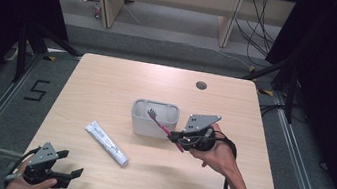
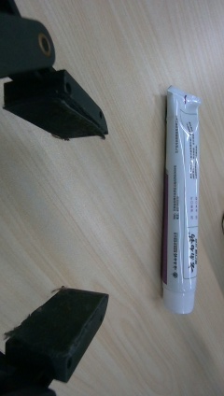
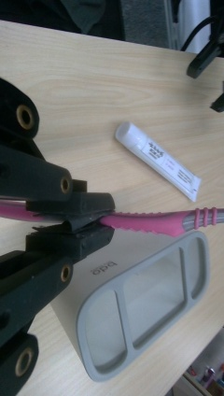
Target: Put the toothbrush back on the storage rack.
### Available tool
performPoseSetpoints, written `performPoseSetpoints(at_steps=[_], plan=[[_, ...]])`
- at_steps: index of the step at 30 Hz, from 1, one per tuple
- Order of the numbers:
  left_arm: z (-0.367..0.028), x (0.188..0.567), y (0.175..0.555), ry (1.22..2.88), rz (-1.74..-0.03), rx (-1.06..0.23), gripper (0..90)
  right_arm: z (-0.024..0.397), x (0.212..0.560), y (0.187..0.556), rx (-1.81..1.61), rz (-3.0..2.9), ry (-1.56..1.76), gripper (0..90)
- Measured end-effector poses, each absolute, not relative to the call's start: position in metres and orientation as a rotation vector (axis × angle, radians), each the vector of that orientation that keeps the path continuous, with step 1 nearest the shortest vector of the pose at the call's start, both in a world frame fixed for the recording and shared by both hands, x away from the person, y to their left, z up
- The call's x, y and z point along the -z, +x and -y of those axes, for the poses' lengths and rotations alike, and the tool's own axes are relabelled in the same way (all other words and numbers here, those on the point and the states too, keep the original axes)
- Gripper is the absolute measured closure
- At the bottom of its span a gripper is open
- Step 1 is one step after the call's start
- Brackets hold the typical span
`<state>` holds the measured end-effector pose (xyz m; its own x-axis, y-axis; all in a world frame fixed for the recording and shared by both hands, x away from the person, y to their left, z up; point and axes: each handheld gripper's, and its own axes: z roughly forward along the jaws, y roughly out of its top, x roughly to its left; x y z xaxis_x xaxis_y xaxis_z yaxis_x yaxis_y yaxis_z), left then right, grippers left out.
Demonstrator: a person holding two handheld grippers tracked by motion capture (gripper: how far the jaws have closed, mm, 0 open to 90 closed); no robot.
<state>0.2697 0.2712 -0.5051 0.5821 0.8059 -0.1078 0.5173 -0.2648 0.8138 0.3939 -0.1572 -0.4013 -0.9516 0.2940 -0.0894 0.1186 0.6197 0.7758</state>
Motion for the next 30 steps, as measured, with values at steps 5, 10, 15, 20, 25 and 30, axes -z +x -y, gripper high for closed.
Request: performPoseSetpoints(at_steps=[5, 10, 15, 20, 25, 30], plan=[[-0.272, 0.505, 0.270, 1.948, -1.059, -0.417, 15.6, 0.163, 0.396, 0.395, -1.311, -2.570, 0.359, 84.2], [-0.272, 0.504, 0.270, 1.953, -1.056, -0.411, 15.6, 0.168, 0.395, 0.398, -1.365, -2.523, 0.382, 84.1], [-0.272, 0.504, 0.270, 1.953, -1.065, -0.413, 15.7, 0.170, 0.395, 0.399, -1.402, -2.478, 0.387, 84.1], [-0.272, 0.504, 0.270, 1.953, -1.062, -0.414, 15.7, 0.171, 0.395, 0.400, -1.418, -2.468, 0.402, 84.1], [-0.272, 0.504, 0.270, 1.951, -1.057, -0.413, 15.7, 0.172, 0.394, 0.402, -1.445, -2.438, 0.416, 84.1], [-0.273, 0.504, 0.270, 1.952, -1.057, -0.414, 15.7, 0.174, 0.392, 0.404, -1.460, -2.416, 0.429, 84.1]])
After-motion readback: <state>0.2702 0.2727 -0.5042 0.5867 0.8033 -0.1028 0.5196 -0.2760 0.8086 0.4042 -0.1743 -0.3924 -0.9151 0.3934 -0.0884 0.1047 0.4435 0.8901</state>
